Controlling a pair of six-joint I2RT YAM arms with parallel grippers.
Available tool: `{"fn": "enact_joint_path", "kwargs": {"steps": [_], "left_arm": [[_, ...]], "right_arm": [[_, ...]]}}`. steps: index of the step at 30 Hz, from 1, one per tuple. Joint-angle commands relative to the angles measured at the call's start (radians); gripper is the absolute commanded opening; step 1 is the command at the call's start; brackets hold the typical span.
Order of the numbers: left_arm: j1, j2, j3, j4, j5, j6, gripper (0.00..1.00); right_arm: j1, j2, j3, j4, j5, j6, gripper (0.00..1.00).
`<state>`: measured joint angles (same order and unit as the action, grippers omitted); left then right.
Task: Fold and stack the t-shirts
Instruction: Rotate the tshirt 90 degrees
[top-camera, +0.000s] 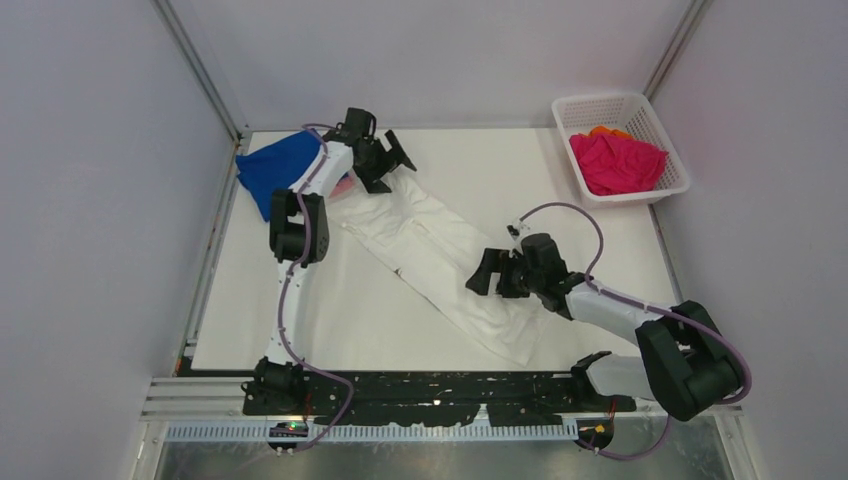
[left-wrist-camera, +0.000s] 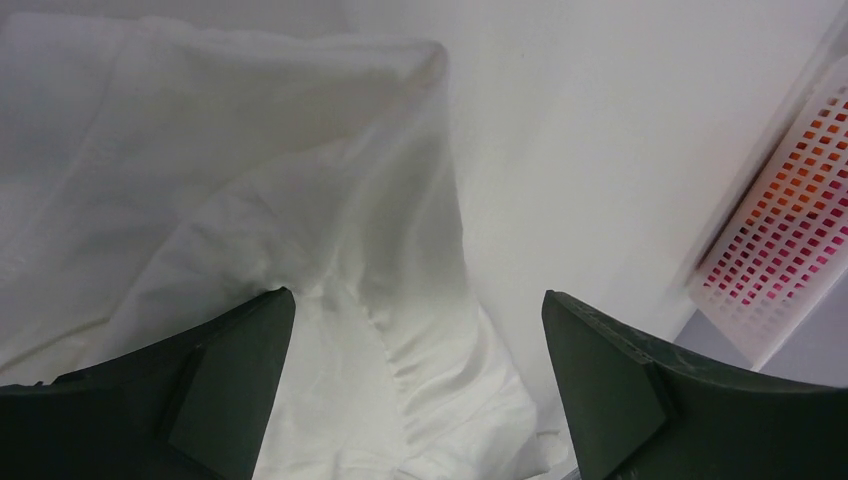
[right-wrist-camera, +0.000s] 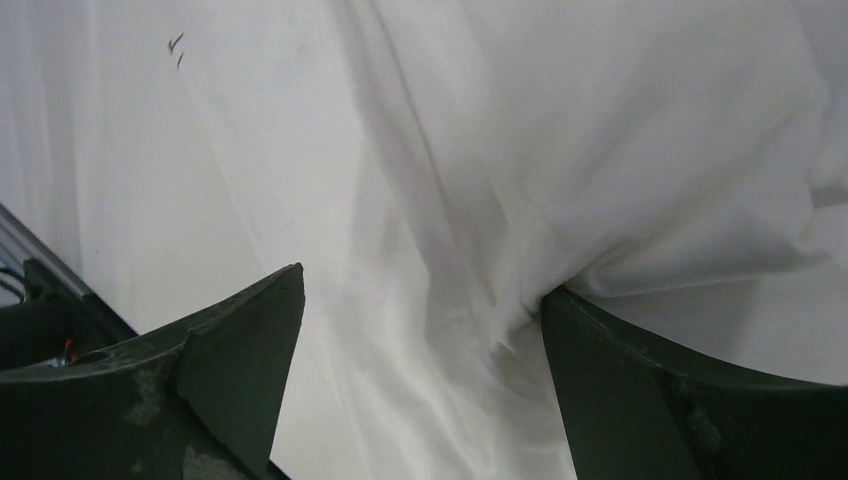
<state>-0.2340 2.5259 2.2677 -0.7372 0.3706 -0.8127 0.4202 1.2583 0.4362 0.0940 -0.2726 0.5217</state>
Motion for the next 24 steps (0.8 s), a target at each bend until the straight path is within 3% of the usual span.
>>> {"fn": "enact_joint_path", "kwargs": {"steps": [1,11,17,20,24], "left_arm": [[-0.007,0.026,0.032,0.117,0.020,-0.130,1.00],[-0.098,0.122,0.128,0.419,0.074,-0.369,1.00],[-0.150,0.179,0.187,0.583,0.147,-0.427,1.00],[-0.154,0.143,0.189,0.623,0.217,-0.419,1.00],[-0.153,-0.021,0.146,0.540,0.203,-0.253,1.00]], "right_arm": [[0.123,0.034,0.018,-0.050,-0.104,0.014,0.95],[0.401,0.067,0.141,-0.155,-0.045,-0.014,0.95],[0.434,-0.026,0.177,-0.254,0.133,-0.017,0.96],[0.429,-0.076,0.218,-0.321,0.247,-0.025,0.95],[0.379,-0.129,0.276,-0.343,0.350,-0.037,0.95]]}}
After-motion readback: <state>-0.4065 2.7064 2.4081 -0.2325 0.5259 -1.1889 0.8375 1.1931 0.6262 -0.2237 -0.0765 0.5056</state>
